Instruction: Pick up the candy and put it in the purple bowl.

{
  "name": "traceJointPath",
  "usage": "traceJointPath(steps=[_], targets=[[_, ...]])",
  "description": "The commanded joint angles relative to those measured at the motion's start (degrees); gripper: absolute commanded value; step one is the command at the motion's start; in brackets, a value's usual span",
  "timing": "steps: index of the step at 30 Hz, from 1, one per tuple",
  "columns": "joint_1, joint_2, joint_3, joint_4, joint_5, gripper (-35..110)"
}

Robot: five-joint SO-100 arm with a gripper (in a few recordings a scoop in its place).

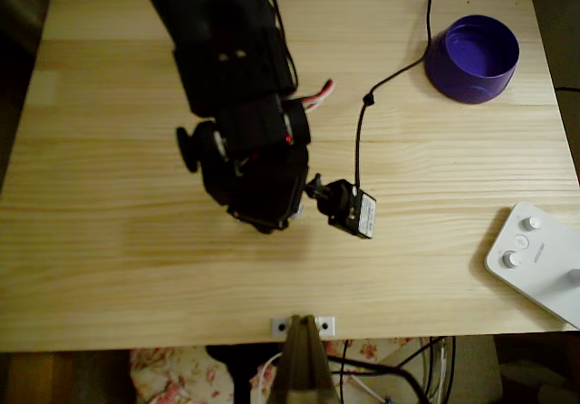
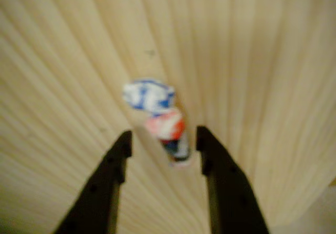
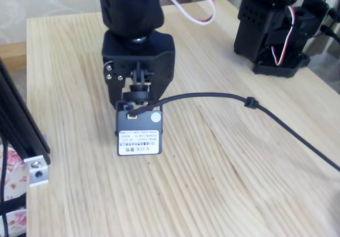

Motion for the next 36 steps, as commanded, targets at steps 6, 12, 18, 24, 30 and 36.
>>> traceJointPath(steps=[6,12,18,24,30,36], targets=[[0.53,1.32,-0.97,-1.58,-1.76,13],[0.44,1.32,-1.32,-1.41,-3.08,8],[0.79,2.11,-1.49,-0.79,-2.64,7],[1.23,3.52,-1.32,-0.53,-1.05,6],[1.05,3.52,0.09,-1.05,0.44,5],[2.46,6.15,-1.93,1.85,1.41,5]])
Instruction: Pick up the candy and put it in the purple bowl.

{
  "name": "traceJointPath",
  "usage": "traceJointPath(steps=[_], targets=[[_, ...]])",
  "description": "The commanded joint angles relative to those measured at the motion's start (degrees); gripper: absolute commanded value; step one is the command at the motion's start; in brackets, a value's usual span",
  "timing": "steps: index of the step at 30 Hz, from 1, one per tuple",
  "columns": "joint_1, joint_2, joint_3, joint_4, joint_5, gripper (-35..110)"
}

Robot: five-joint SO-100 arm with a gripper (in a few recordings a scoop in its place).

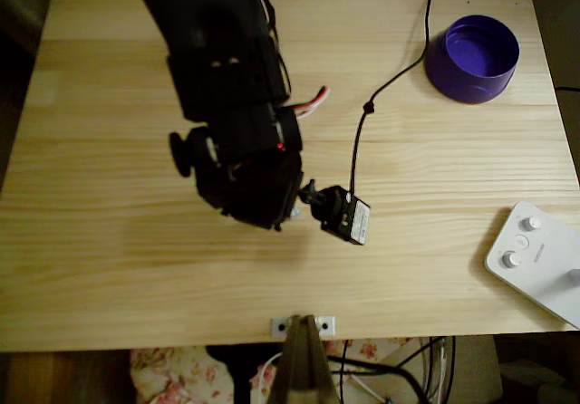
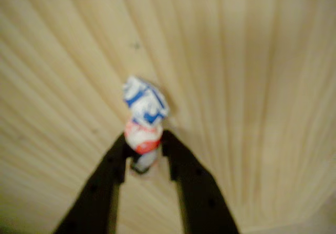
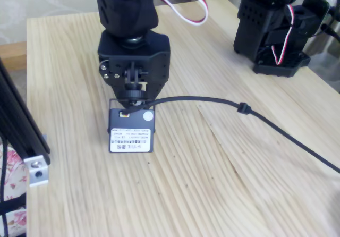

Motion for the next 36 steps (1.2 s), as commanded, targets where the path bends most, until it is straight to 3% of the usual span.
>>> traceJointPath(steps=[1,22,30,36], targets=[[1.14,7.56,-2.46,2.99,0.35,5],[-5.80,31.29,-5.98,22.06,17.84,5],[-14.77,40.96,-5.27,25.31,22.85,5],[-27.51,46.23,-4.22,25.75,27.77,5]])
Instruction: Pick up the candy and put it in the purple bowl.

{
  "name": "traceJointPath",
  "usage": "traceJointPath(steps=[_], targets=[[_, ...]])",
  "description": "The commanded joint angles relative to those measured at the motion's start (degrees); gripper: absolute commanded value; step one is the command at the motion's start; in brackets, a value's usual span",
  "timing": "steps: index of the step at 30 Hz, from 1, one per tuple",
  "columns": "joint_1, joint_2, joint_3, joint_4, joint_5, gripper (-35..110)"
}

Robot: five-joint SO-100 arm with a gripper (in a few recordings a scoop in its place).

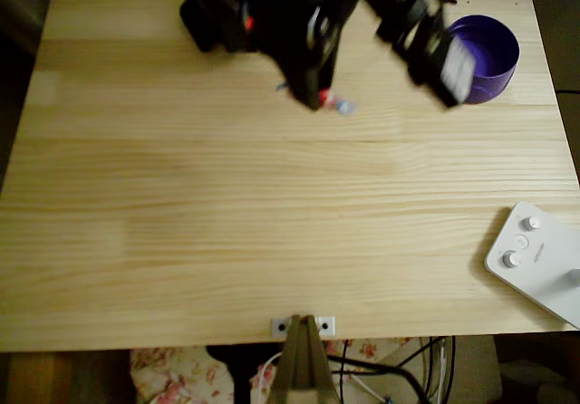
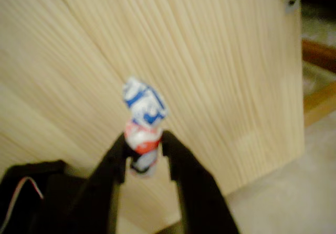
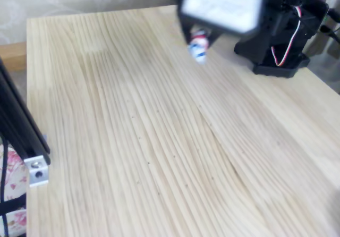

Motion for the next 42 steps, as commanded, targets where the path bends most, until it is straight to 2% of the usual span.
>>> traceJointPath(steps=[1,15,31,42], targets=[[-9.49,7.03,-3.16,1.32,2.90,5],[-34.28,1.93,-5.54,-4.83,12.66,5],[-44.74,-16.17,-19.25,-13.10,16.08,5],[-47.29,-27.77,-28.04,-18.19,17.05,5]])
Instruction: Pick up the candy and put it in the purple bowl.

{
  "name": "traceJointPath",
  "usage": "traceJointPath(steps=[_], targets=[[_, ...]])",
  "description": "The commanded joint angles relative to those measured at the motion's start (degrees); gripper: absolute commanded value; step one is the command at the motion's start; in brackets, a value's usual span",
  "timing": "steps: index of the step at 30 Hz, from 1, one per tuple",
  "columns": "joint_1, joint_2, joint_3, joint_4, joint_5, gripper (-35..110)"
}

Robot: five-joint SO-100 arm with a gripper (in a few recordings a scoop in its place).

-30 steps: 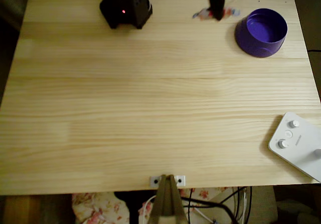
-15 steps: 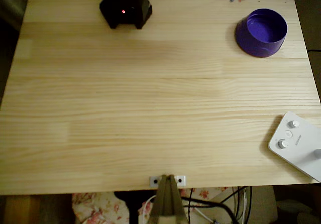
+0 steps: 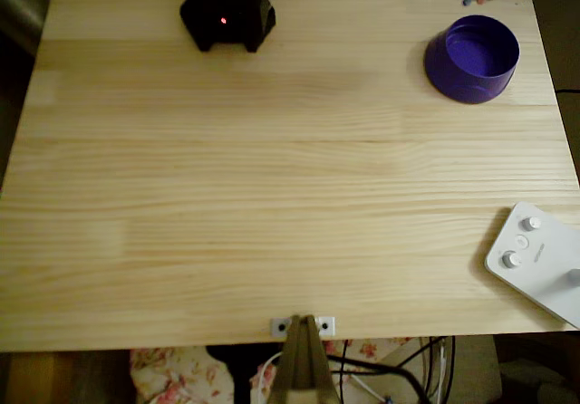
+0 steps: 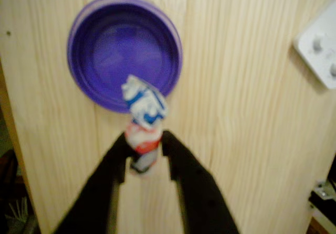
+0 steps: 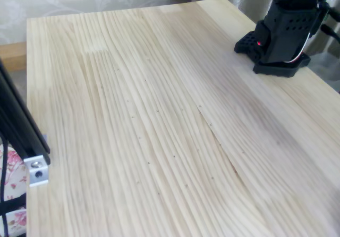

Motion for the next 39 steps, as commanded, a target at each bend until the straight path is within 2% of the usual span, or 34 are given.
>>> traceJointPath(steps=[1,18,32,37,39], targets=[[-1.76,-0.35,-7.73,-2.20,0.26,5],[-3.69,-12.30,-16.17,-6.50,2.02,6],[-0.79,-10.72,-13.54,-4.83,5.10,17],[0.62,-9.14,-13.54,-3.16,4.57,18],[1.41,-8.26,-13.54,-2.20,4.04,13]])
